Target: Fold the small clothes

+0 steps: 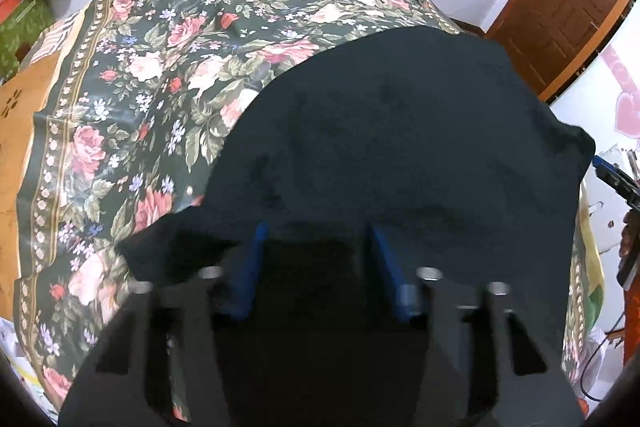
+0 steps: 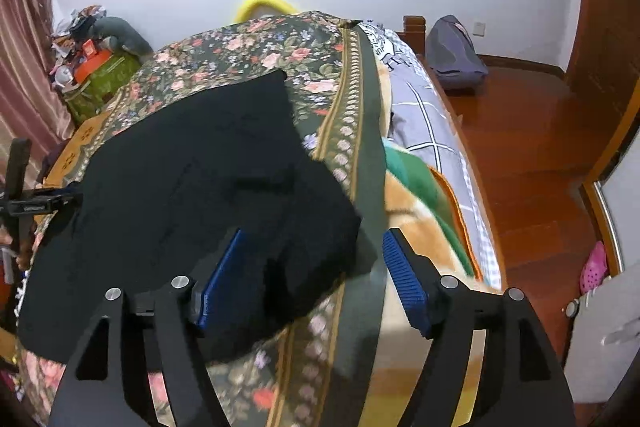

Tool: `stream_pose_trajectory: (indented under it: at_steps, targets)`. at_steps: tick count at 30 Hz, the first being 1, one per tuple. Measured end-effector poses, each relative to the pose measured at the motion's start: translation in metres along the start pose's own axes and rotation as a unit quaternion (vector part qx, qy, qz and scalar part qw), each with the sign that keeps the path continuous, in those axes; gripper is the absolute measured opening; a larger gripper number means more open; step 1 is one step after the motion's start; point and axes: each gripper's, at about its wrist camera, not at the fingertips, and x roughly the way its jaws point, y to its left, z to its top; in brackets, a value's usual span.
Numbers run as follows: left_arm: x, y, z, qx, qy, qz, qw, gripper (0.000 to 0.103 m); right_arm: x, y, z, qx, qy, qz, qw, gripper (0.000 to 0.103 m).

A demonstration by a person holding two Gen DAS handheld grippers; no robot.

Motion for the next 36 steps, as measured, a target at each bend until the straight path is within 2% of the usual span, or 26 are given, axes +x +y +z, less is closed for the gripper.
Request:
stream_pose_trajectory:
  at_steps: [1,2,7,10,16,21,26,27,29,31,33,36]
  targets:
    - [-0.001,0.0,-0.003,0.0,0.004,-0.002,1.0,0.021,-0.002,0.003,-0.002,0.001,0.0,0.004,1.0,0.068]
    - [-0.002,0.001,-0.007,-0.006,0.013,-0.013,0.9998,0.009,-0.006,0.007,-0.006,0.003,-0.001,0.011,1.0,0.068]
    - [-0.013,-0.004,-0.031,-0.007,0.012,0.022,0.9997,0.009,-0.008,0.038,-0.031,-0.01,0.027,0.049,0.998,0.07]
    - [-0.025,0.0,-0.052,-0.031,0.015,0.04,0.9986,0.009,0.0,0.062,-0.05,-0.02,0.057,0.079,0.995,0.07]
    - [-0.059,0.005,-0.111,-0.064,0.017,0.08,0.9946,0.009,0.017,0.107,-0.073,-0.026,0.103,0.142,0.984,0.07]
    - [-0.089,0.006,-0.152,-0.077,0.018,0.071,0.9943,0.009,0.023,0.133,-0.084,-0.025,0.114,0.184,0.976,0.07]
    - [-0.106,-0.009,-0.173,-0.08,0.023,0.045,0.9955,0.009,0.023,0.15,-0.091,-0.037,0.101,0.206,0.973,0.072]
    - [-0.107,-0.014,-0.176,-0.074,0.024,0.045,0.9959,0.009,0.023,0.152,-0.091,-0.036,0.099,0.206,0.973,0.068]
    - [-0.113,-0.025,-0.182,-0.062,0.024,0.048,0.9966,0.008,0.025,0.155,-0.093,-0.05,0.092,0.192,0.976,0.053]
    - [-0.113,-0.033,-0.181,-0.056,0.025,0.05,0.9969,0.008,0.025,0.154,-0.094,-0.072,0.085,0.184,0.976,0.018]
    - [-0.114,-0.04,-0.18,-0.05,0.026,0.052,0.9971,0.008,0.026,0.147,-0.093,-0.07,0.089,0.193,0.975,0.01]
    - [-0.118,-0.044,-0.178,-0.044,0.023,0.036,0.9981,0.011,0.024,0.137,-0.093,-0.085,0.084,0.171,0.978,0.008]
